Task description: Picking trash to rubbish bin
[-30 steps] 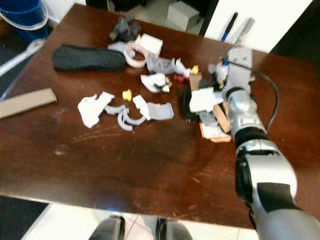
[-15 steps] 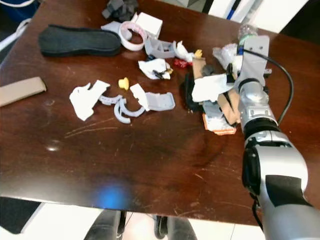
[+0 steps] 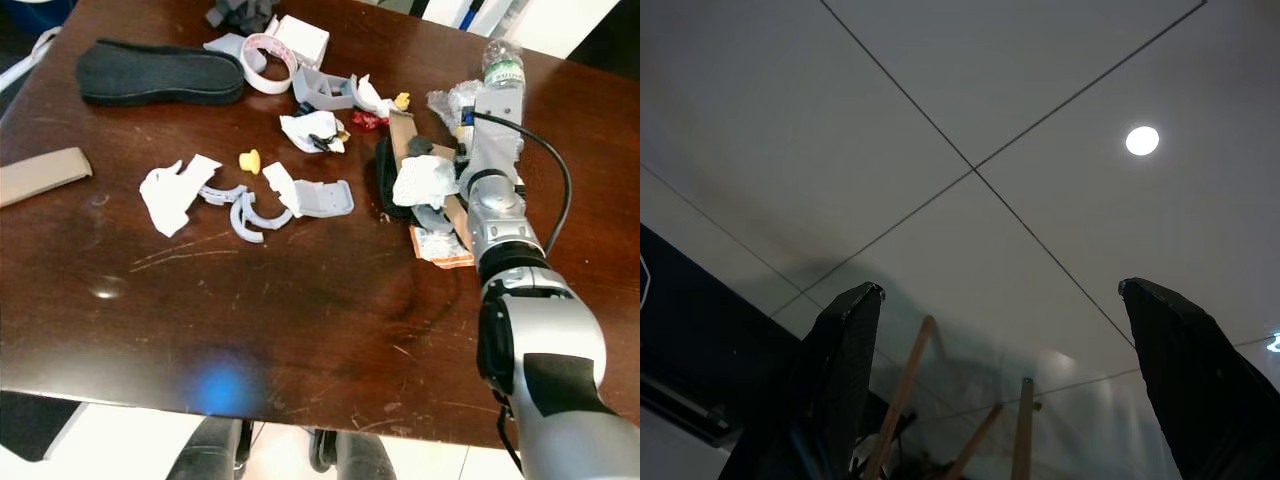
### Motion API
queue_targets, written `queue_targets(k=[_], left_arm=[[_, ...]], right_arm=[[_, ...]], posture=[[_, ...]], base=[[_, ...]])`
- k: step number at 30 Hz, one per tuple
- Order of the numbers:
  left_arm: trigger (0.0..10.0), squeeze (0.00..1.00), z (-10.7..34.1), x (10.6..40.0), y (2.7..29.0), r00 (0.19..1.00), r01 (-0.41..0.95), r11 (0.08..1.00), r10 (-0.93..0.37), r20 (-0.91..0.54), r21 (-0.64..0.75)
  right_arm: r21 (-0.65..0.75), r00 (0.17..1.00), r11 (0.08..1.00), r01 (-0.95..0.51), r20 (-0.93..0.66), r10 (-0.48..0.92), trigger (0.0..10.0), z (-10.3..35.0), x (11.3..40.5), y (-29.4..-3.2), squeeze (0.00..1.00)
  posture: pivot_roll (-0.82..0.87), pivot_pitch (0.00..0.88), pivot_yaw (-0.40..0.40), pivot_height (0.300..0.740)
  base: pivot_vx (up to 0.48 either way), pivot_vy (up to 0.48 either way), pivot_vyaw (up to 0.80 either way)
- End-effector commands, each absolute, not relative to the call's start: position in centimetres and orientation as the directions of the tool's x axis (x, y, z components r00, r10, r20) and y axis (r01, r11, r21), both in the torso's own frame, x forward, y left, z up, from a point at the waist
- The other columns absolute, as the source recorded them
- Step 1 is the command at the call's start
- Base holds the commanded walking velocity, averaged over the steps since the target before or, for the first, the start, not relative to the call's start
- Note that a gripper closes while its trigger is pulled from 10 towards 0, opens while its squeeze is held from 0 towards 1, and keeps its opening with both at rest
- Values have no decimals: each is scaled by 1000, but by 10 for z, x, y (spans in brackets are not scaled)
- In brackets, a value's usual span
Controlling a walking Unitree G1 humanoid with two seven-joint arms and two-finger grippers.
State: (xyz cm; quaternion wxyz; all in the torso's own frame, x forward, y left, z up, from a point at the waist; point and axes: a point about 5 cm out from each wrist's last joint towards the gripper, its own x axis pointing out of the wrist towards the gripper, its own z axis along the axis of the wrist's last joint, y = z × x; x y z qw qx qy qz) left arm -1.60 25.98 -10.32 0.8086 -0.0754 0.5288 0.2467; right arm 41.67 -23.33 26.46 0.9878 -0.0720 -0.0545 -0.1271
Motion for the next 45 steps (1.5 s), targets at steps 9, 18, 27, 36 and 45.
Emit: queue_targets(k=[9,18,27,36,45], left_arm=[[10000,0,-104,-35,261,230,-533,828,343,-911,177],[10000,0,-93,-52,294,76,-672,662,509,-857,333],[10000,0,-63,-84,343,-86,-797,380,698,-711,469],[10000,0,-24,-89,394,-189,-862,104,843,-504,496],[10000,0,51,-62,462,-144,-934,-76,974,-174,350]], right_arm=[[14,966,973,232,114,-232,0,255,413,-241,0],[411,963,911,-37,257,-77,0,275,415,-233,0],[600,926,773,-207,376,-45,0,282,414,-229,0],[652,869,636,-413,490,62,0,277,413,-212,0],[698,870,586,-411,493,21,0,265,411,-218,0]], posture=[[330,420,-192,740],[360,324,-192,740],[389,252,-174,740],[403,202,-160,740],[400,161,-152,740]], base=[[0,0,0],[0,0,0],[0,0,0],[0,0,0],[0,0,0]])
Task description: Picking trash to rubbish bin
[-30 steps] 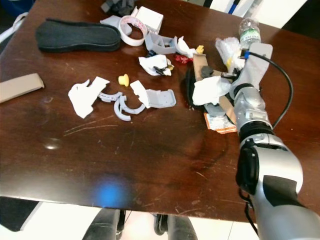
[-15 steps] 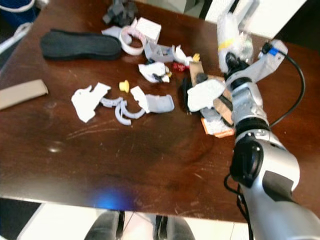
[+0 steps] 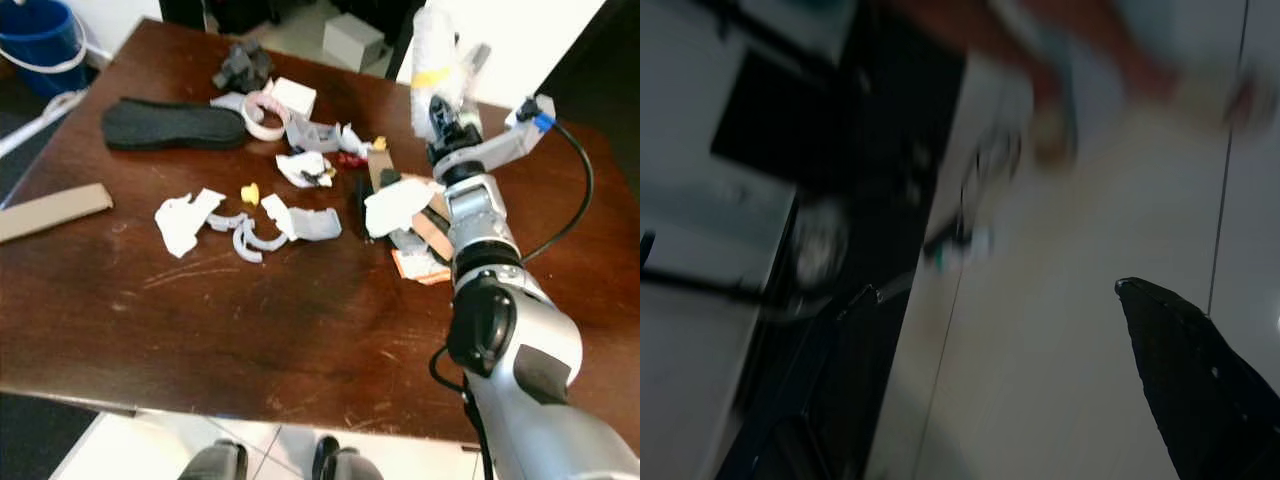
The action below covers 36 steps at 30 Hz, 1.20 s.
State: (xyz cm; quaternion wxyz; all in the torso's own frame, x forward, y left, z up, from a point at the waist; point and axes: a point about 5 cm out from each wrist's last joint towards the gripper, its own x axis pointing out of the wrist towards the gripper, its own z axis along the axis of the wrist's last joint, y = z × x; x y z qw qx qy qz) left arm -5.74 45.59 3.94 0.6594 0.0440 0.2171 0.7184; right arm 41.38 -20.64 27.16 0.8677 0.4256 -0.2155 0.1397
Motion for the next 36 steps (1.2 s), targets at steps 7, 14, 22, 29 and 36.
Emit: queue_targets(k=[7,14,22,29,36], left_arm=[[10000,0,125,1,500,51,-976,24,992,119,218],[10000,0,181,54,506,215,-974,180,926,311,138],[10000,0,221,99,487,401,-913,390,796,452,123],[10000,0,271,165,442,664,-678,719,510,547,153],[10000,0,286,226,379,859,-277,933,135,494,228]], right_arm=[[687,859,576,-444,509,55,0,263,411,-210,0],[660,839,562,-498,529,123,0,261,411,-198,0],[584,794,563,-585,555,250,0,261,411,-178,0],[549,798,599,-582,528,291,0,257,411,-162,0],[449,680,526,-722,601,420,0,260,403,-157,0]], posture=[[396,128,-148,740],[385,120,-145,740],[374,125,-143,740],[350,144,-136,740],[320,195,-137,740]], base=[[0,0,0],[0,0,0],[0,0,0],[0,0,0],[0,0,0]])
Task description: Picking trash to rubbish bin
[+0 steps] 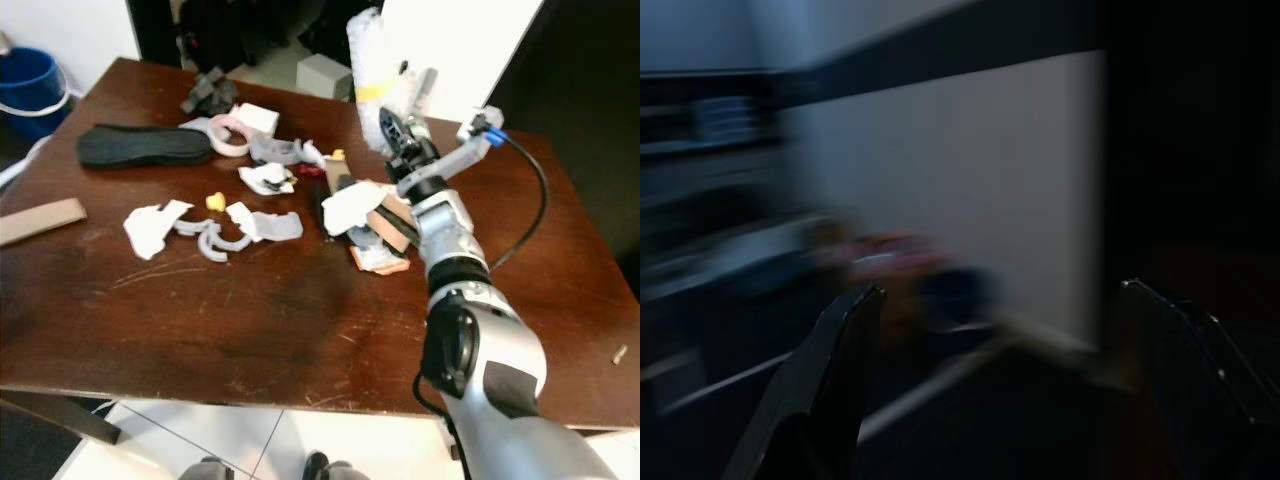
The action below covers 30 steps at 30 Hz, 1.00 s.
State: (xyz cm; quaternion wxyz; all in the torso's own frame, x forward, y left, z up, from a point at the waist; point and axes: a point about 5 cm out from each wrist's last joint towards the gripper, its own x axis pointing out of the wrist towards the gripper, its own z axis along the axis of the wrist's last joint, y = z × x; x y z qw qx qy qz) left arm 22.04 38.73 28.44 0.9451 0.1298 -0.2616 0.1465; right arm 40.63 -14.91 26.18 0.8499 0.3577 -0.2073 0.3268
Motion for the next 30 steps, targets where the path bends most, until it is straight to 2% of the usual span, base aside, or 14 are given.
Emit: queue_targets(k=[1,6,8,11,16,23,27,30], left_arm=[[10000,0,283,236,372,880,-224,942,85,468,249],[10000,0,278,254,356,912,-105,954,-19,410,279],[10000,0,273,270,346,929,-22,956,-89,359,294],[10000,0,270,284,339,935,25,960,-121,333,279],[10000,0,263,297,330,941,101,959,-177,287,264],[10000,0,250,318,304,937,223,940,-280,208,259],[10000,0,245,329,281,905,340,908,-386,177,243],[10000,0,242,335,271,906,352,901,-396,150,254]], right_arm=[[422,648,506,-752,614,450,0,262,401,-157,0],[361,579,466,-807,634,512,0,264,394,-158,0],[311,537,449,-837,624,568,0,265,387,-157,0],[290,524,448,-846,609,595,0,267,381,-158,0],[278,521,452,-848,595,612,0,270,376,-160,0],[255,509,451,-855,575,640,0,280,366,-165,0],[260,517,455,-852,558,649,0,284,358,-167,0],[270,533,466,-843,545,647,0,282,357,-168,0]], posture=[[306,208,-138,740],[284,230,-141,740],[232,271,-149,740],[193,300,-161,740],[158,326,-171,740],[90,378,-197,740],[61,398,-208,740],[57,400,-208,740]], base=[[0,0,0],[0,0,0],[0,0,0],[0,0,0],[0,0,0],[0,0,0],[0,0,0],[0,0,0]])
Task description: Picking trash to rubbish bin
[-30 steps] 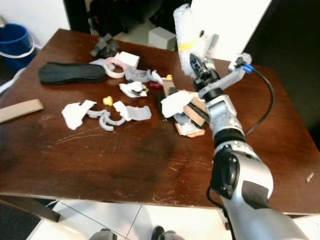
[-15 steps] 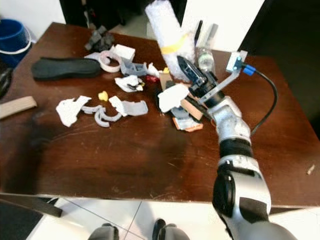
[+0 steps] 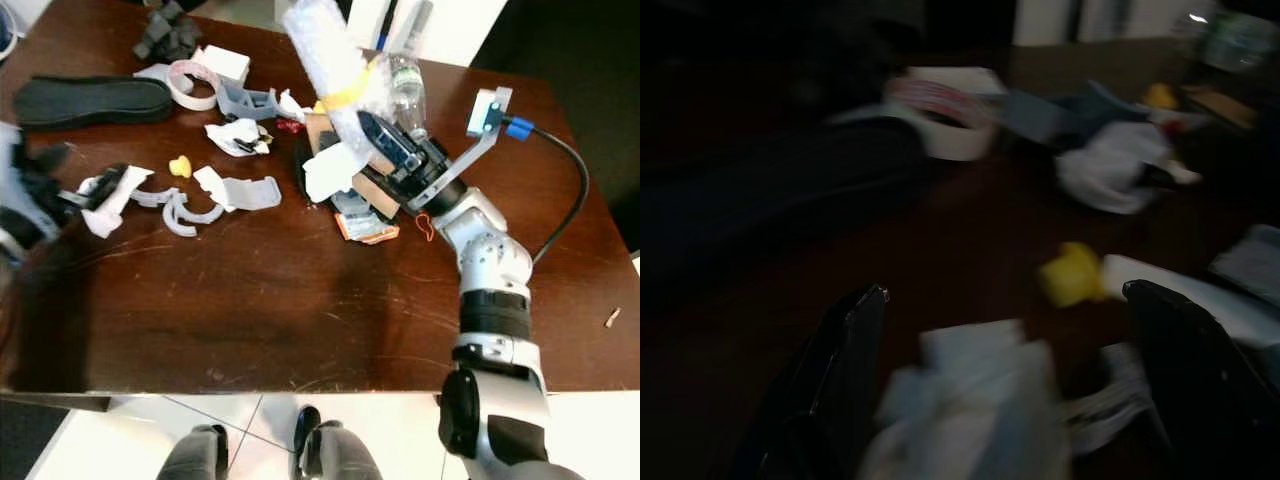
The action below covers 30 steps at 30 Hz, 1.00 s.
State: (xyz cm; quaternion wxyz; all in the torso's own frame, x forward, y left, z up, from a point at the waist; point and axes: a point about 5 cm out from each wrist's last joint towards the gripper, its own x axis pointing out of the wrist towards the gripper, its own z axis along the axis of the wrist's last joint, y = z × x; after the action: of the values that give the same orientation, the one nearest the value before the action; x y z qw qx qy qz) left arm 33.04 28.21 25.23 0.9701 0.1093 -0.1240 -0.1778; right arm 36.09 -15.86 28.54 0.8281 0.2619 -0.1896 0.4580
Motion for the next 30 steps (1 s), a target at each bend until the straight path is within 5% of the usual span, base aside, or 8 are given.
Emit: queue_targets(k=[1,8,16,30], left_arm=[[10000,0,241,336,268,909,351,900,-394,139,258],[10000,0,222,336,271,949,302,899,-314,-16,318],[10000,0,256,323,290,985,144,923,-167,36,356],[10000,0,271,303,287,995,91,930,-101,9,355]], right_arm=[[273,538,470,-839,541,646,0,282,357,-168,0],[281,578,511,-812,505,640,0,279,357,-169,0],[293,601,533,-794,511,614,0,281,357,-174,0],[289,602,538,-792,518,608,0,283,358,-173,0]], posture=[[57,400,-208,740],[63,387,-197,740],[90,368,-189,740],[98,345,-186,740]], base=[[0,0,0],[0,0,0],[0,0,0],[0,0,0]])
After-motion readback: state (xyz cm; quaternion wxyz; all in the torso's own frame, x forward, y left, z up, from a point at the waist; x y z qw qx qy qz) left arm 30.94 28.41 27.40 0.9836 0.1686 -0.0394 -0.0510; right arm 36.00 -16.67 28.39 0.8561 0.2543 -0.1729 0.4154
